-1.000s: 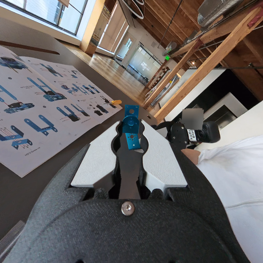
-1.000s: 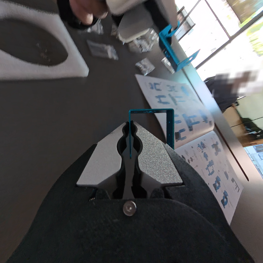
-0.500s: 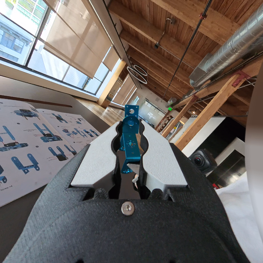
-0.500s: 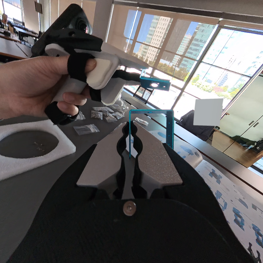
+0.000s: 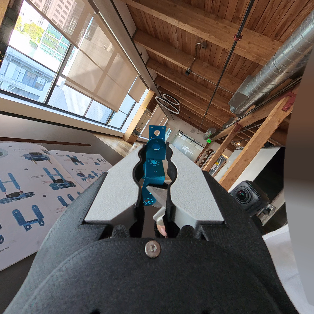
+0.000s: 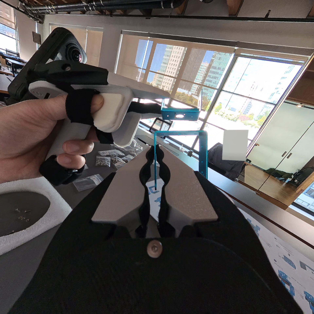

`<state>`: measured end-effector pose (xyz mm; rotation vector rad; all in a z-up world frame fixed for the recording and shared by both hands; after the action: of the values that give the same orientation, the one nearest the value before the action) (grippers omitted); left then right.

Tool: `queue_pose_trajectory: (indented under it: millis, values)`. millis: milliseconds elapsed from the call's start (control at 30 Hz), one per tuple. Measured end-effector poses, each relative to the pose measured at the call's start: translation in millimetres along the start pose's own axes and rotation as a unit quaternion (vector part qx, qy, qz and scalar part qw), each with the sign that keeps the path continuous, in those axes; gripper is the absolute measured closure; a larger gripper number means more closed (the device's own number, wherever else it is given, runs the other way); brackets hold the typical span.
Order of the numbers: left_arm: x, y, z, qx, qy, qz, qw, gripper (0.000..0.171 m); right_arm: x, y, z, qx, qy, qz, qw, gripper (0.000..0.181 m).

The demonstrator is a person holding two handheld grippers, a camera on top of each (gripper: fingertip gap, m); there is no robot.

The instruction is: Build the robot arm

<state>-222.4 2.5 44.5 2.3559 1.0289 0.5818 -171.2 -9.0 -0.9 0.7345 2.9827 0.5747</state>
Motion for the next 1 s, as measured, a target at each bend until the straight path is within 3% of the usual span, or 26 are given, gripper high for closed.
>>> queue_pose_trajectory:
  millis: [1000]
  values:
    - [7.2, -7.0, -0.7, 0.001, 0.011, -0.019, 1.000, 0.150, 14.7, 3.9, -6.8, 0.017, -0.002, 0.008, 1.000, 0.181]
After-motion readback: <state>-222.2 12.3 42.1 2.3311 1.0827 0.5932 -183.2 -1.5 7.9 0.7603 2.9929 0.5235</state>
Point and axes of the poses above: each gripper's, where its closed fingertips meet, x out along the fingers, z out of its underside, y = z × x across the jaws, the point moved 3 cm from there along -x, back along the fingers, and after that the axes turned 14 degrees about -z, right-handed, at the moved point
